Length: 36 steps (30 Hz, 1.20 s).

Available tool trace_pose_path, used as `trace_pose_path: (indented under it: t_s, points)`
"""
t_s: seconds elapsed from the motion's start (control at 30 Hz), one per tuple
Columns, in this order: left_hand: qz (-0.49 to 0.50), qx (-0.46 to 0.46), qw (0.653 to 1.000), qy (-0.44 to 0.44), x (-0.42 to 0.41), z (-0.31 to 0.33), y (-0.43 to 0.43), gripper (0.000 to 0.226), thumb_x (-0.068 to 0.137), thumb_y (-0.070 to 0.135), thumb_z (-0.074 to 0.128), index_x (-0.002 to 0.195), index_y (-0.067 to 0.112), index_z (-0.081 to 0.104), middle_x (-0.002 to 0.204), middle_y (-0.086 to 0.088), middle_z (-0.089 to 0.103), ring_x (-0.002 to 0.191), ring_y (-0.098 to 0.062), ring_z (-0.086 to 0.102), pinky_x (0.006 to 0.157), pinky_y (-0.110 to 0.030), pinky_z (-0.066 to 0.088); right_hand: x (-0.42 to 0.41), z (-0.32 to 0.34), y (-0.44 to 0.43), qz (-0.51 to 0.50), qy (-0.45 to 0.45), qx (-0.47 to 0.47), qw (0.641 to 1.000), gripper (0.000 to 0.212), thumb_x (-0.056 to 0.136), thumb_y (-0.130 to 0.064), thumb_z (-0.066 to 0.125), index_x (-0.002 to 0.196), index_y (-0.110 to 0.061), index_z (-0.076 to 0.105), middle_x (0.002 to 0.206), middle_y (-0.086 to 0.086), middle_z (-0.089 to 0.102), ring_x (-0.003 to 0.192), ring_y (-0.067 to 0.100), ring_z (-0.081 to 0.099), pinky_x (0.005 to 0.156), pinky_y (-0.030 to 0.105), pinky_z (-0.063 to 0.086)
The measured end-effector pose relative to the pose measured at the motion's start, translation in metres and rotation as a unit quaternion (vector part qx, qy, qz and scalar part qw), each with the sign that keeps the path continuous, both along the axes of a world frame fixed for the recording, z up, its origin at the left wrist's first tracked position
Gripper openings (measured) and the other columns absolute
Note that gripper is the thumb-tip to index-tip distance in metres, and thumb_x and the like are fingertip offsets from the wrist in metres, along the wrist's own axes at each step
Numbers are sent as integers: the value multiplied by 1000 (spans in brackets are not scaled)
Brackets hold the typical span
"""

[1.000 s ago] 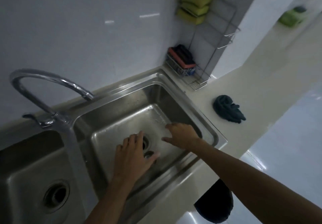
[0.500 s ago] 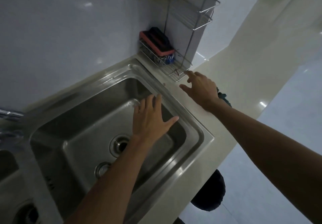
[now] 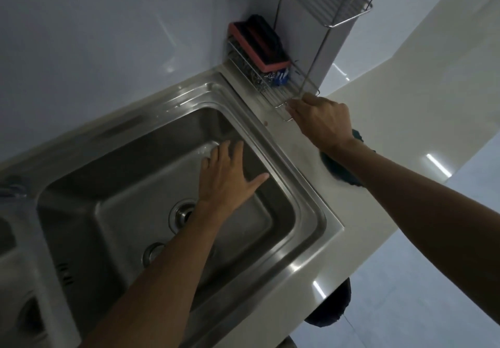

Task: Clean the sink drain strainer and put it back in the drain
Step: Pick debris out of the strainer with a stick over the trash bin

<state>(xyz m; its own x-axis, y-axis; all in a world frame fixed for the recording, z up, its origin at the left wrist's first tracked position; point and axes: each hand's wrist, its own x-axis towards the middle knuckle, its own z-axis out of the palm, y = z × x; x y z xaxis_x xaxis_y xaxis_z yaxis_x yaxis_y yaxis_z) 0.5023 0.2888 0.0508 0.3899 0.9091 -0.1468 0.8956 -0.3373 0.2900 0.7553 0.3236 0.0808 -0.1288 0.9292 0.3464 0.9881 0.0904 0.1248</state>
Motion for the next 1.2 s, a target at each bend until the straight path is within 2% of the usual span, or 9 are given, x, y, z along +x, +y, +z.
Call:
trace_pose_path:
  t_s: [0.23, 0.33, 0.47, 0.57, 0.7, 0.87, 1.0, 1.1, 1.2]
  points:
    - [105, -34, 994, 11, -124, -26, -34, 82, 94, 65, 55, 158, 18, 32, 155, -13, 42, 139, -35, 41, 111, -49, 39, -57, 52, -36, -23, 132, 103, 986, 38, 112, -43, 41, 106, -19, 70, 97, 3, 74, 71, 22, 66, 61, 24, 37]
    - [122, -109, 985, 48, -189, -48, -52, 74, 96, 50, 60, 157, 19, 30, 152, -15, 43, 139, -36, 41, 114, -47, 37, -111, 54, -64, -10, 215, 60, 975, 36, 111, -44, 41, 110, -23, 69, 102, 1, 75, 76, 18, 68, 66, 28, 48]
    - [53, -179, 974, 128, -226, -75, -79, 102, 74, 63, 77, 157, 29, 28, 154, -7, 36, 139, -32, 39, 111, -46, 39, -189, 15, -103, 25, 269, -12, 963, 28, 109, -37, 51, 109, -18, 72, 96, 0, 76, 73, 16, 69, 63, 35, 56]
    - [40, -211, 964, 155, -233, -93, -88, 122, 62, 70, 83, 159, 33, 19, 157, -6, 30, 142, -33, 35, 112, -50, 36, -233, -21, -133, 40, 297, -58, 952, 19, 104, -34, 61, 102, -18, 72, 85, -5, 73, 64, 6, 63, 53, 19, 46]
    - [27, -211, 965, 151, -235, -119, -96, 118, 64, 61, 88, 157, 32, 21, 151, -8, 39, 137, -34, 44, 107, -50, 40, -266, -62, -165, 15, 301, -100, 948, 15, 100, -36, 65, 101, -24, 73, 87, -9, 76, 66, 10, 68, 58, 19, 42]
    - [58, -183, 977, 97, -234, -133, -100, 86, 76, 48, 84, 144, 26, 37, 140, -11, 47, 122, -34, 56, 98, -46, 49, -273, -70, -183, -5, 345, -134, 929, 12, 98, -37, 67, 103, -26, 71, 91, -11, 77, 71, 6, 69, 61, 21, 52]
    - [112, -179, 977, -16, -232, -116, -106, 81, 71, 44, 87, 138, 27, 45, 132, -6, 40, 108, -33, 60, 93, -44, 54, -262, -51, -195, -32, 416, -138, 898, 10, 97, -32, 70, 104, -26, 72, 95, -14, 75, 74, -1, 67, 71, 17, 56]
    - [97, -135, 980, -114, -215, -84, -113, 73, 66, 38, 87, 127, 36, 47, 118, 6, 33, 91, -18, 58, 87, -35, 56, -246, -27, -208, -56, 471, -119, 872, 16, 98, -29, 70, 108, -19, 75, 102, -10, 75, 83, 1, 69, 79, 18, 57]
    - [59, -82, 980, -172, -173, -45, -120, 75, 62, 44, 81, 129, 40, 48, 120, 10, 34, 96, -14, 60, 83, -24, 51, -221, -1, -232, -86, 525, -84, 842, 18, 99, -31, 67, 110, -18, 74, 101, -11, 74, 86, 0, 69, 78, 13, 54]
